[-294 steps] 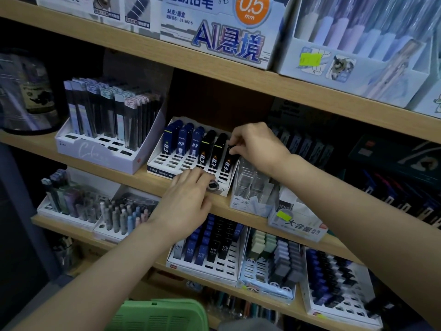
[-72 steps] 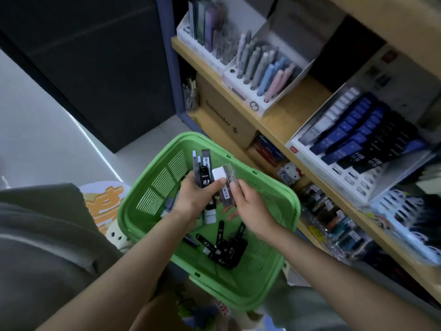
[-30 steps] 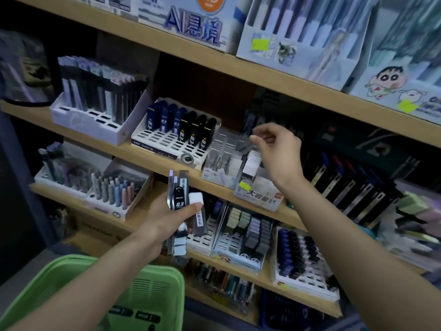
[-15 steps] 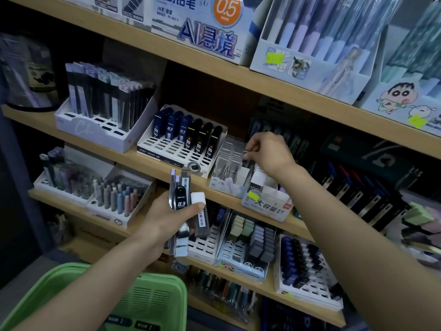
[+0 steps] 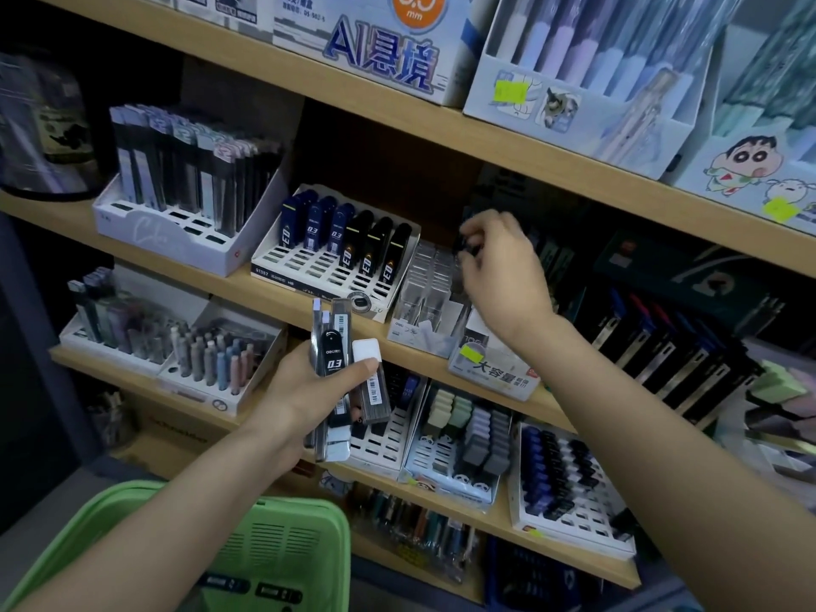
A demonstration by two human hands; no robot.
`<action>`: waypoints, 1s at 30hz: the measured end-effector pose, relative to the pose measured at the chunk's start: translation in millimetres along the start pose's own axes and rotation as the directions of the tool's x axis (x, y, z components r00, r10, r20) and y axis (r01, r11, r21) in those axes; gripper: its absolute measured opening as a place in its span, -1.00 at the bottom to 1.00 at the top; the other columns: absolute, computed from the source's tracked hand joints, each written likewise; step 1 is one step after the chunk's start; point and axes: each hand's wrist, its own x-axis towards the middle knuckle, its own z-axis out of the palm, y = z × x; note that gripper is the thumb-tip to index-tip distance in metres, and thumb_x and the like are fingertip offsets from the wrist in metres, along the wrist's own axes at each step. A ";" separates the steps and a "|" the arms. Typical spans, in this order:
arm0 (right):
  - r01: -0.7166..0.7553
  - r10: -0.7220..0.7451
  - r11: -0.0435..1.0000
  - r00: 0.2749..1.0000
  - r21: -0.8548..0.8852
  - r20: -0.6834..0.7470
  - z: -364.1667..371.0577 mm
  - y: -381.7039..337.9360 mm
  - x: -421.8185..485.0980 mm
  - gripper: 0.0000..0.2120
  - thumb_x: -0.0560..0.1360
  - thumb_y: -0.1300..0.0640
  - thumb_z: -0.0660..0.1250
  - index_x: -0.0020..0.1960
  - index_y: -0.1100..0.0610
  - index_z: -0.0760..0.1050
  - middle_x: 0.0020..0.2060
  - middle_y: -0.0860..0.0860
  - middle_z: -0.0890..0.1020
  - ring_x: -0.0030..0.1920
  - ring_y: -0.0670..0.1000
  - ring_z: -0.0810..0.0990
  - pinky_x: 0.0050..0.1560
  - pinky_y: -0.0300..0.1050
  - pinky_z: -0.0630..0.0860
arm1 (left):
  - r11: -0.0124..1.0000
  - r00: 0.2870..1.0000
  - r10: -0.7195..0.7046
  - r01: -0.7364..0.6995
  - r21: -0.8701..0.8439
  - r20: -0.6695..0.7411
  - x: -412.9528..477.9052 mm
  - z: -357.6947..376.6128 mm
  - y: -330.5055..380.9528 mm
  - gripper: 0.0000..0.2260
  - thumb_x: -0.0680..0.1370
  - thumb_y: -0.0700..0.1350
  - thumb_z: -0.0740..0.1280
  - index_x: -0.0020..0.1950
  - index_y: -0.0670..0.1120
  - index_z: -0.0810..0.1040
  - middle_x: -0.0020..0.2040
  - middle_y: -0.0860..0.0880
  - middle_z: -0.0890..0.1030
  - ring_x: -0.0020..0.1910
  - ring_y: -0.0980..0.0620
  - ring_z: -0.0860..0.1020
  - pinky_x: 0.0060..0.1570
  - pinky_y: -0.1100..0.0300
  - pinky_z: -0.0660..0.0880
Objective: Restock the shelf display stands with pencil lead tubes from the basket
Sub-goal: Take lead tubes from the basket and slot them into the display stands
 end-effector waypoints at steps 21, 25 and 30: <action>-0.185 0.126 0.878 0.979 0.442 0.160 -52.3 2.8 -49.2 -0.75 0.41 0.18 0.47 -0.09 -0.08 0.46 -0.13 -0.07 0.57 -0.18 -0.03 0.63 -0.13 -0.20 0.59 | 0.999 0.995 0.007 -0.002 -0.043 0.104 -18.6 13.5 20.2 -0.83 0.49 -0.11 0.40 0.01 -0.14 0.53 -0.26 -0.07 0.58 -0.47 0.10 0.54 -0.45 0.27 0.52; -0.106 0.098 0.938 0.994 0.329 0.039 -53.2 19.8 -51.3 -0.79 0.43 0.18 0.46 -0.07 0.00 0.45 -0.20 -0.11 0.56 -0.22 -0.15 0.56 -0.21 -0.41 0.48 | 0.999 0.995 -0.005 0.009 -0.044 0.095 -18.7 16.6 16.1 -0.82 0.48 -0.11 0.41 0.02 -0.14 0.52 -0.20 -0.06 0.60 -0.46 0.11 0.54 -0.42 0.24 0.55; -0.087 0.077 0.964 0.996 0.253 0.048 -41.0 28.3 -53.4 -0.79 0.43 0.16 0.47 -0.06 0.02 0.45 -0.27 -0.17 0.50 -0.26 -0.19 0.53 -0.26 -0.46 0.43 | 0.999 0.996 -0.013 0.016 -0.037 0.090 -20.0 19.9 15.2 -0.79 0.48 -0.12 0.42 0.05 -0.16 0.52 -0.17 -0.08 0.61 -0.47 0.12 0.55 -0.44 0.26 0.53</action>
